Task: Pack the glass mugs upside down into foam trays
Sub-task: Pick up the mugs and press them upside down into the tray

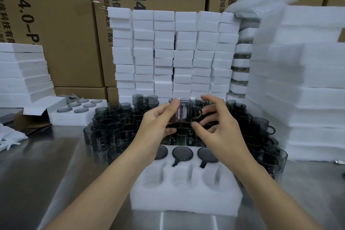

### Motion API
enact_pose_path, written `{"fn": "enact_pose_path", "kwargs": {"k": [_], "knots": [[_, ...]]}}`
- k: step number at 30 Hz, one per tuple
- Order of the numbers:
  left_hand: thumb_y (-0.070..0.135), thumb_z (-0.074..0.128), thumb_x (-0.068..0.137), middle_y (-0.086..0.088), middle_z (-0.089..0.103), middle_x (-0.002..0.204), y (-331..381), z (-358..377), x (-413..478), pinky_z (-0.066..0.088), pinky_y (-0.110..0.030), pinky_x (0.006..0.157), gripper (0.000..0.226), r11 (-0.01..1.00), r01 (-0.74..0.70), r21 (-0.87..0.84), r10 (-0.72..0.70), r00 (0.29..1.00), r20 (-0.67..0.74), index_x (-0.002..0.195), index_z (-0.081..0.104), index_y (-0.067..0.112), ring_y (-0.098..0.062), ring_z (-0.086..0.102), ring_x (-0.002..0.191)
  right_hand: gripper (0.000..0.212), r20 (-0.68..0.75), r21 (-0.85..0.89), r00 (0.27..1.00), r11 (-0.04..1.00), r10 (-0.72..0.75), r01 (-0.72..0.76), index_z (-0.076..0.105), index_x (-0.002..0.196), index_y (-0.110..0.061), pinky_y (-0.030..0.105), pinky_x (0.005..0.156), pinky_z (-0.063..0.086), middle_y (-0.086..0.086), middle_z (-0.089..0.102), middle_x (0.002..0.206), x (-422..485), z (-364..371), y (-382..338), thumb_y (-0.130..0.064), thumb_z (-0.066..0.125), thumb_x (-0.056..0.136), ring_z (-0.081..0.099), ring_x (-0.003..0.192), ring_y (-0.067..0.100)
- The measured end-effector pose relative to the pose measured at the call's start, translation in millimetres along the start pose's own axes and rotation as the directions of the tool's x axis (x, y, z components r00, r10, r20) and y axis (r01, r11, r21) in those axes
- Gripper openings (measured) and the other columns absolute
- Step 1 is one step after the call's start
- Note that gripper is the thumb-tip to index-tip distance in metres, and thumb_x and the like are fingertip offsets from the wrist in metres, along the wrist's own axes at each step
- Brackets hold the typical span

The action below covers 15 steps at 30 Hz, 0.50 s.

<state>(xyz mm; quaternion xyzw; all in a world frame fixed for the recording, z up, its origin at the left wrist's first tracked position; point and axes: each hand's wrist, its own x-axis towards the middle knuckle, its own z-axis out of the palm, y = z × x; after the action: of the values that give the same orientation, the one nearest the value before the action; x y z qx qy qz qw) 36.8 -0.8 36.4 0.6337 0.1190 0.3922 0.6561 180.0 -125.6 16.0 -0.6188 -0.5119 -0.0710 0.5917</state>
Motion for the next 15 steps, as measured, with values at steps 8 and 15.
{"fn": "enact_pose_path", "kwargs": {"k": [8,15], "knots": [[0.071,0.055,0.097,-0.004,0.077,0.129,0.6,3.2,-1.1,0.05,-0.037,0.093,0.054,0.984,0.105,-0.142,-0.08,0.982,0.169,0.122,0.08,0.029,-0.012,0.074,0.102,0.05,0.033,0.136,0.999,0.99,0.017,-0.021,0.068,0.127,-0.044,0.045,0.087,0.062,-0.014,0.068,0.127,-1.8,4.1,-11.3,-0.033,0.091,0.084,0.068,0.113,0.012],[0.068,0.038,0.108,-0.002,0.08,0.123,-8.7,6.1,0.1,0.056,-0.036,0.085,0.057,0.983,0.178,-0.041,-0.171,0.977,0.13,0.117,0.082,0.033,-0.014,0.076,0.104,0.049,-0.013,0.135,0.996,0.987,-0.087,0.088,0.067,0.124,-0.039,0.037,0.105,0.051,-0.014,0.07,0.126,-5.0,2.3,-18.5,-0.023,0.088,0.082,0.062,0.129,0.011]]}}
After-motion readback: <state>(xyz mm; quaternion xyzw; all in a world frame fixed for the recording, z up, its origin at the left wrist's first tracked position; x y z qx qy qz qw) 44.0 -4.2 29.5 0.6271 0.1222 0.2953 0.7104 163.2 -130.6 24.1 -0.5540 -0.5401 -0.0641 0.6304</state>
